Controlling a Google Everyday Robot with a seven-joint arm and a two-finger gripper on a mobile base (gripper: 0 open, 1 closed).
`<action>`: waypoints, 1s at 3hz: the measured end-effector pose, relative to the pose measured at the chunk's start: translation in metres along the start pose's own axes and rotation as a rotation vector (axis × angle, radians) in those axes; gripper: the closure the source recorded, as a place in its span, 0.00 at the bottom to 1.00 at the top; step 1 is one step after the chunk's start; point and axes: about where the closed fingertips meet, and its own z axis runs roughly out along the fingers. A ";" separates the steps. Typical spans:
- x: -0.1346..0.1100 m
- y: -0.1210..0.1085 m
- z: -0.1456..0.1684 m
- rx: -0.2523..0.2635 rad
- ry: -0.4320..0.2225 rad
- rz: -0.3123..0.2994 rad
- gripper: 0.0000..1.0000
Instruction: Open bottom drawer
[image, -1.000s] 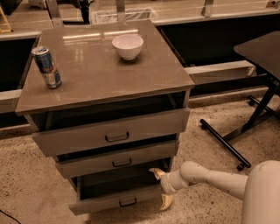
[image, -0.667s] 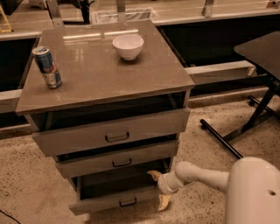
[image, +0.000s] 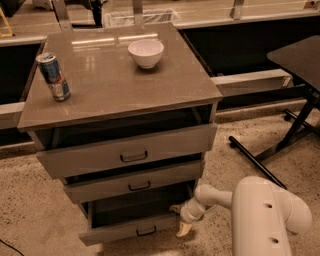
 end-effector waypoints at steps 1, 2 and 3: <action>0.004 0.007 -0.010 -0.025 0.042 -0.020 0.51; -0.003 0.038 -0.025 -0.106 0.055 -0.044 0.53; -0.003 0.056 -0.029 -0.152 0.055 -0.038 0.53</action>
Offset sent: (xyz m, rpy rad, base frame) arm -0.0721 -0.0368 0.0395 -0.1193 0.1067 0.1672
